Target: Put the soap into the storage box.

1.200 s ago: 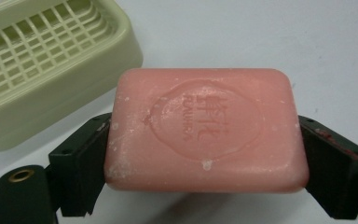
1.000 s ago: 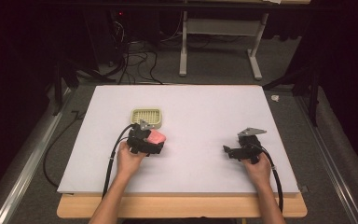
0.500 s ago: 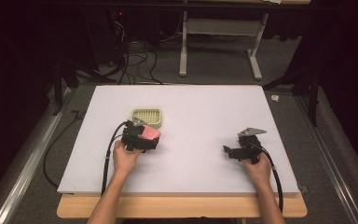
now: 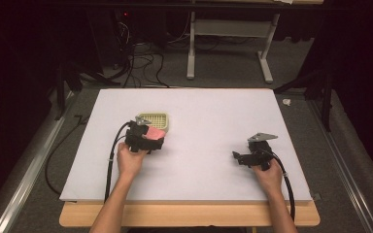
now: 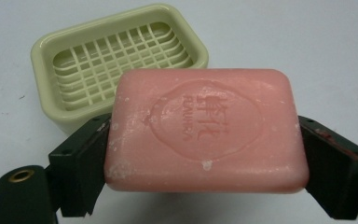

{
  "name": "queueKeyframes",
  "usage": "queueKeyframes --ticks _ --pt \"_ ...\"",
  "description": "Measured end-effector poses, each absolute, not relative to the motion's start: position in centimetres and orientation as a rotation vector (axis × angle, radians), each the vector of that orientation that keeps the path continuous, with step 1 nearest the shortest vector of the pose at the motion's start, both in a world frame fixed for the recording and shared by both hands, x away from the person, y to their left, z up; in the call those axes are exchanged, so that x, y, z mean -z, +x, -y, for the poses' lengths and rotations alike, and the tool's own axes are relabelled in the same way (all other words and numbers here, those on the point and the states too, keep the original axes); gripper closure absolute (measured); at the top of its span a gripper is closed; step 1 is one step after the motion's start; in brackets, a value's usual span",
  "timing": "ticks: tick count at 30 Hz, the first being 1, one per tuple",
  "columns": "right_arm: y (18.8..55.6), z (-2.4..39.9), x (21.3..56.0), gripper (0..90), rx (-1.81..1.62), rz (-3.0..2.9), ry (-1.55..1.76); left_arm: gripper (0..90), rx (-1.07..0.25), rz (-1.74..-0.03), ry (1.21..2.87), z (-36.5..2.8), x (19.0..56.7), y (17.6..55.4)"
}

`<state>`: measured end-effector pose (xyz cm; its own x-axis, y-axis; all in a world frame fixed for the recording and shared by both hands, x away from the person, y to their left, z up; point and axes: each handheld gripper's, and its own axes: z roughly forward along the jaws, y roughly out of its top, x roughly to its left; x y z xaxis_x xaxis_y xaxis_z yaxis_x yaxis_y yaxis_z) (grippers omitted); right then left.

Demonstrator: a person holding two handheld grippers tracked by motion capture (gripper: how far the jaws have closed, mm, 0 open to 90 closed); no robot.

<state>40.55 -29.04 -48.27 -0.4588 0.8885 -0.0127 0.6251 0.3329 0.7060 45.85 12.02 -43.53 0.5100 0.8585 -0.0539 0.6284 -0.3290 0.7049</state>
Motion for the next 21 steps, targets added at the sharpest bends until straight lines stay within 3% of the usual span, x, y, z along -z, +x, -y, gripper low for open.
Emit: queueKeyframes --ticks 21 --pt "40.5 29.0 48.3 19.5 -0.903 -2.204 1.34 13.7 -0.461 -1.287 2.081 -11.4 42.9 48.4"
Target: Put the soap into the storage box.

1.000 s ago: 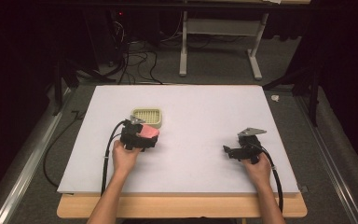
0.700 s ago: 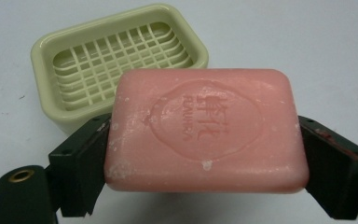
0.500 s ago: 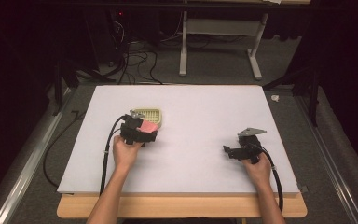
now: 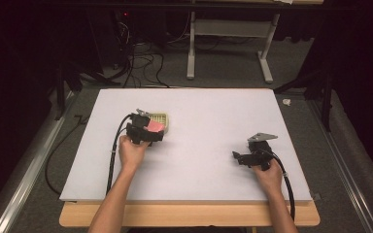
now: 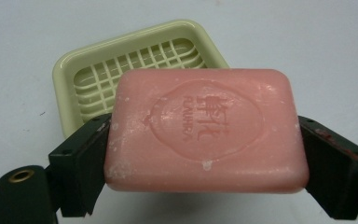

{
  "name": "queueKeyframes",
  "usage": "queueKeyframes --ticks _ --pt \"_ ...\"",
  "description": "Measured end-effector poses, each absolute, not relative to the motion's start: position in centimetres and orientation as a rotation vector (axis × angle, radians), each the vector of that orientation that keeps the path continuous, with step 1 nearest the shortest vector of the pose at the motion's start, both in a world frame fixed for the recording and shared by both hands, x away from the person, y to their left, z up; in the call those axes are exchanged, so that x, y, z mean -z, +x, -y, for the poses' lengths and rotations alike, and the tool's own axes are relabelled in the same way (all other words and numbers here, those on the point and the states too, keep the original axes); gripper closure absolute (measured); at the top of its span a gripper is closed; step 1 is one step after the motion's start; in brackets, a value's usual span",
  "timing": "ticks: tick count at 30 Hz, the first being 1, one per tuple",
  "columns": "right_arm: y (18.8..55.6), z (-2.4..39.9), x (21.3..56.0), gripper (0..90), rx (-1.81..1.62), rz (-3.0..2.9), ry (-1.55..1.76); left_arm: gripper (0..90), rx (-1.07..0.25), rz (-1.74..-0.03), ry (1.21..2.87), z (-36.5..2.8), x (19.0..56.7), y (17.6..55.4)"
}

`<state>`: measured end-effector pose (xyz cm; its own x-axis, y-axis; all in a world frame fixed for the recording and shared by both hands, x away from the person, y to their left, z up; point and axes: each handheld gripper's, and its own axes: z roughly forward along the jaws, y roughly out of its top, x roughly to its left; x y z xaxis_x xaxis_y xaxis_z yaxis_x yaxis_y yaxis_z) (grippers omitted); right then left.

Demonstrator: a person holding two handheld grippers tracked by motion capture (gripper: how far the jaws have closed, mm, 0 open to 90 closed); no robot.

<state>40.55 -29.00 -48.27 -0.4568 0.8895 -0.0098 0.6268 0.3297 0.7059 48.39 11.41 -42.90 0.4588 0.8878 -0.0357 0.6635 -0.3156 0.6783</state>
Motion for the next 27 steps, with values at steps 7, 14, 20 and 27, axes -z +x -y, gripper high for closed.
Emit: queueKeyframes --ticks 7,14,20,27 --pt "40.5 29.0 48.3 19.5 -0.902 -2.204 1.34 13.7 -0.479 -1.312 2.085 -11.2 42.8 49.5" --pt "40.6 29.0 48.3 19.5 -0.902 -2.206 1.335 13.7 -0.432 -1.402 2.022 -12.1 43.5 50.8" --pt "40.5 29.0 48.3 19.5 -0.902 -2.205 1.339 13.7 -0.434 -1.439 2.0 -12.5 43.8 51.3" --pt "40.5 29.0 48.3 19.5 -0.901 -2.205 1.339 13.7 -0.453 -1.463 1.994 -12.2 44.4 51.7"
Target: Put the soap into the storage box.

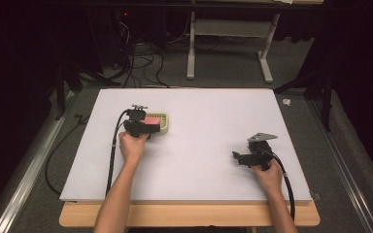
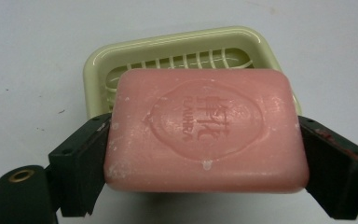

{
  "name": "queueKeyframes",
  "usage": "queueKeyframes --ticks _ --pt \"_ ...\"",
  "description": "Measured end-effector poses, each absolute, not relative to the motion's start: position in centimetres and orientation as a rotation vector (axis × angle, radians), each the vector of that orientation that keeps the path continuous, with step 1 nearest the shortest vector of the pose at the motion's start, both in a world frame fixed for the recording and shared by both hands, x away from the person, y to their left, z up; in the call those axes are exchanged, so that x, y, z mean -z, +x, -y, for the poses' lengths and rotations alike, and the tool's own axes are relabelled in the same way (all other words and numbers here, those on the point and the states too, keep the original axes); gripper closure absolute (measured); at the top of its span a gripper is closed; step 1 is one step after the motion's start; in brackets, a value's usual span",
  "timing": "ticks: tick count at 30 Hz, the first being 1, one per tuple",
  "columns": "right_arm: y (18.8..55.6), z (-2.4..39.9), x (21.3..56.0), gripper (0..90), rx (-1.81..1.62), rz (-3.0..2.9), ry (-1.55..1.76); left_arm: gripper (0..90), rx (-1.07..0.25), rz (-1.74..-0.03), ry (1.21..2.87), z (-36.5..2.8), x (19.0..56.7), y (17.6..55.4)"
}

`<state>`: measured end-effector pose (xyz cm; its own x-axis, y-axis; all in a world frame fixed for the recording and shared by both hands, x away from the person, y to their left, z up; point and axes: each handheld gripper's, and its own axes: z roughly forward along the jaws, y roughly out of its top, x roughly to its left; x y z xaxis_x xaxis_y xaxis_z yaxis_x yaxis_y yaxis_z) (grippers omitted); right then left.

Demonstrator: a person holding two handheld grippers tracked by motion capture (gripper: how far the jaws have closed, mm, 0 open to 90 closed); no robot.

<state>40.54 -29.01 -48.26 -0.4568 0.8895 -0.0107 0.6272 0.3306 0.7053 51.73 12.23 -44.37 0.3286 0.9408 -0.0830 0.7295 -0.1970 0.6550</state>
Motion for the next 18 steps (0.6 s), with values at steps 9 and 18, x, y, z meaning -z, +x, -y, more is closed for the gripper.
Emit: queueKeyframes --ticks 9,18 --pt "40.5 29.0 48.3 19.5 -0.902 -2.205 1.34 13.7 -0.462 -1.46 2.028 -11.1 44.2 52.4" --pt "40.5 29.0 48.3 19.5 -0.902 -2.205 1.339 13.6 -0.468 -1.496 2.013 -11.4 44.6 52.9"
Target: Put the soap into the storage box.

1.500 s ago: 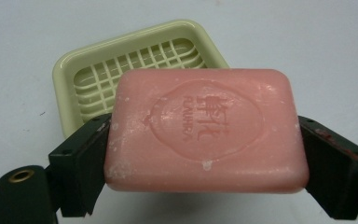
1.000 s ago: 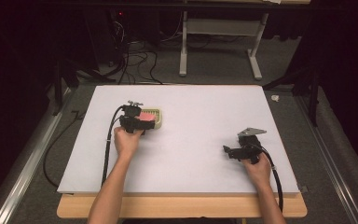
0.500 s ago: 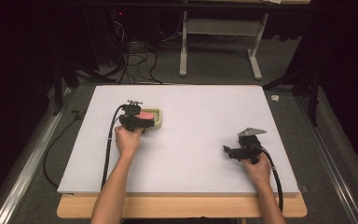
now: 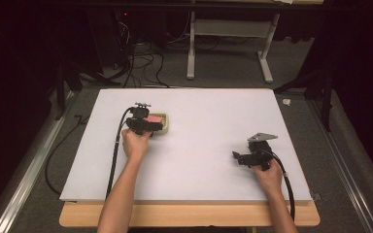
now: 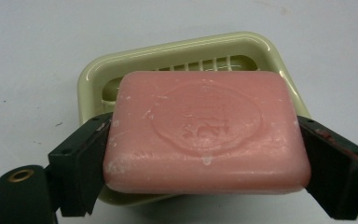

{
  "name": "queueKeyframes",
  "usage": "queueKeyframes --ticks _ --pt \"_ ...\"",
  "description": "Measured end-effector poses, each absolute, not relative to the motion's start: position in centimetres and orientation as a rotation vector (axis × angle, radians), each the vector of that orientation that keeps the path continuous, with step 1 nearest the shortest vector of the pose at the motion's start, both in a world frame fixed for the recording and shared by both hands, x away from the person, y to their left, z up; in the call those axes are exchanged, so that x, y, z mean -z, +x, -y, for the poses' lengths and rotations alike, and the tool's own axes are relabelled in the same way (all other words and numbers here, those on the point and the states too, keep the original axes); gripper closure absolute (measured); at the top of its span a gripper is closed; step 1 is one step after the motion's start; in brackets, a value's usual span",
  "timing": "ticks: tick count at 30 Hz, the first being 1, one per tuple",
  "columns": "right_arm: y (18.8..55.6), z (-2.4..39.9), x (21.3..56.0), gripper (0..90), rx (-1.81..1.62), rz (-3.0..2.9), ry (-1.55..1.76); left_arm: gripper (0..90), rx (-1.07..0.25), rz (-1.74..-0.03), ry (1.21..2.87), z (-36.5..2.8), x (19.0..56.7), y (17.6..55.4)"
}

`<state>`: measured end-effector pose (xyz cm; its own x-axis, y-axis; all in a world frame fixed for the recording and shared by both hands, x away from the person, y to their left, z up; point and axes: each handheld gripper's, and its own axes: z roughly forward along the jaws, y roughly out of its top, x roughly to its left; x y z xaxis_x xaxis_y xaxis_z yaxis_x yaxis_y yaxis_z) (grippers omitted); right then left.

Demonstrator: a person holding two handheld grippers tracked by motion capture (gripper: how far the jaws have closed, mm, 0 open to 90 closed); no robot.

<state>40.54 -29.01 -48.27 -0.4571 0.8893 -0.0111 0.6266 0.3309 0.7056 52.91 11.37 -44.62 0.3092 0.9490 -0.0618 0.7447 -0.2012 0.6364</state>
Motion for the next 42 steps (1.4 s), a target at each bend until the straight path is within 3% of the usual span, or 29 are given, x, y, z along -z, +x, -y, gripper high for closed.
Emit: queueKeyframes --ticks 24,42 --pt "40.6 29.0 48.3 19.5 -0.901 -2.205 1.335 11.0 -0.495 -1.476 1.908 -11.8 44.1 53.1" --pt "40.5 29.0 48.3 19.5 -0.903 -2.204 1.339 13.8 -0.532 -1.41 1.944 -12.2 42.5 51.7"
